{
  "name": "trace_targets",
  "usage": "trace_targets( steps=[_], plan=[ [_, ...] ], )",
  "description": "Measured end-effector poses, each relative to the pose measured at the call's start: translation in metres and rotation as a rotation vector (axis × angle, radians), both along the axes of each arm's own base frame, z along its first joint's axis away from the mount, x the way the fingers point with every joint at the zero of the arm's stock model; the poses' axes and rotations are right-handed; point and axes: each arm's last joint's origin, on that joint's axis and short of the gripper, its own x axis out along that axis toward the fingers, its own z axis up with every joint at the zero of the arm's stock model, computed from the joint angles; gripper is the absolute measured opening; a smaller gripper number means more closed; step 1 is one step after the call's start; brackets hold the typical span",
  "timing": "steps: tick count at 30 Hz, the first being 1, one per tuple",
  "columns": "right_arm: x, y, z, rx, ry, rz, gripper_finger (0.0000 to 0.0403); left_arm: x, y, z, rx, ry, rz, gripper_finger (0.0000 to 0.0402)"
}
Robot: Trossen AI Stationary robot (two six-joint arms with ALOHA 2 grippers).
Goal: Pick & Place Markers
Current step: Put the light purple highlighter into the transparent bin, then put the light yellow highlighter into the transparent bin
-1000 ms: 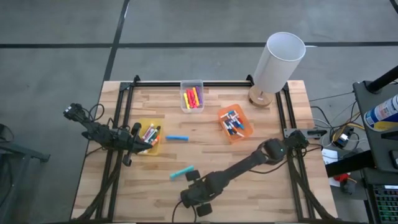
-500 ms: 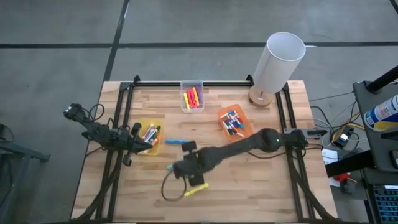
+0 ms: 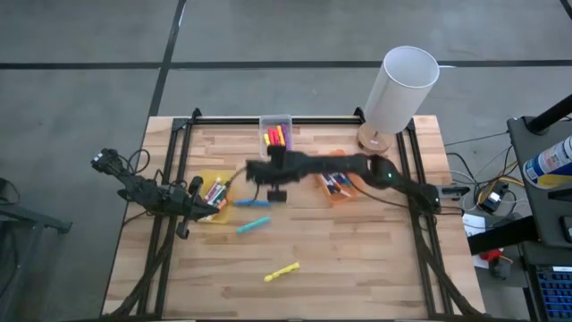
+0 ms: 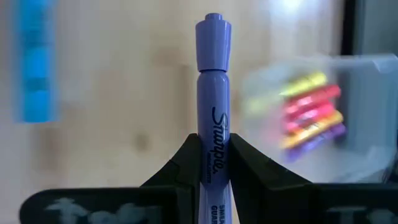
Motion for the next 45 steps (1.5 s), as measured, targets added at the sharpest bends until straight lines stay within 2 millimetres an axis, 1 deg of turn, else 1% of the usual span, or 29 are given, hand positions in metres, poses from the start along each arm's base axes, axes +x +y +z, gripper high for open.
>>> trace_targets(
  steps=[5, 7, 9, 13, 17, 20, 24, 28, 31, 33, 38, 45],
  plan=[
    [-0.007, -0.059, 0.004, -0.023, -0.026, -0.132, 0.0049, 0.0, 0.0, 0.0, 0.0, 0.0, 0.0, 0.0],
    [-0.009, -0.078, 0.005, -0.021, -0.057, -0.174, 0.0049, 0.0, 0.0, 0.0, 0.0, 0.0, 0.001, 0.0],
    [-0.011, -0.094, 0.005, -0.021, -0.083, -0.203, 0.0049, 0.0, 0.0, 0.0, 0.0, 0.0, 0.0, 0.0],
    [-0.014, -0.118, 0.004, 0.073, -0.154, -0.242, 0.0057, 0.0, 0.0, 0.0, 0.0, 0.0, 0.0, 0.0],
    [-0.019, -0.133, 0.003, 0.101, -0.179, -0.306, 0.0095, 0.0, 0.0, 0.0, 0.0, 0.0, 0.0, 0.0],
    [-0.02, -0.136, 0.003, 0.101, -0.18, -0.315, 0.0124, 0.0, 0.0, 0.0, 0.0, 0.0, 0.0, 0.0],
    [-0.02, -0.136, 0.003, 0.099, -0.184, -0.309, 0.0146, 0.0, 0.0, 0.0, 0.0, 0.0, 0.0, 0.0],
    [-0.019, -0.135, 0.003, 0.098, -0.186, -0.305, 0.0154, 0.0, 0.0, 0.0, 0.0, 0.0, 0.0, 0.0],
    [-0.018, -0.128, 0.003, 0.101, -0.174, -0.292, 0.0155, 0.0, 0.0, 0.0, 0.0, 0.0, 0.0, 0.0],
    [-0.016, -0.12, 0.004, 0.105, -0.169, -0.274, 0.0153, 0.0, 0.0, 0.0, 0.0, 0.0, 0.0, 0.0],
    [-0.008, -0.089, 0.005, 0.12, -0.136, -0.169, 0.0145, 0.0, 0.0, 0.0, 0.0, 0.0, 0.0, 0.0],
    [-0.004, -0.024, 0.001, 0.138, -0.011, -0.025, 0.0134, 0.0, 0.0, 0.0, 0.0, 0.0, 0.0, 0.0]
  ],
)
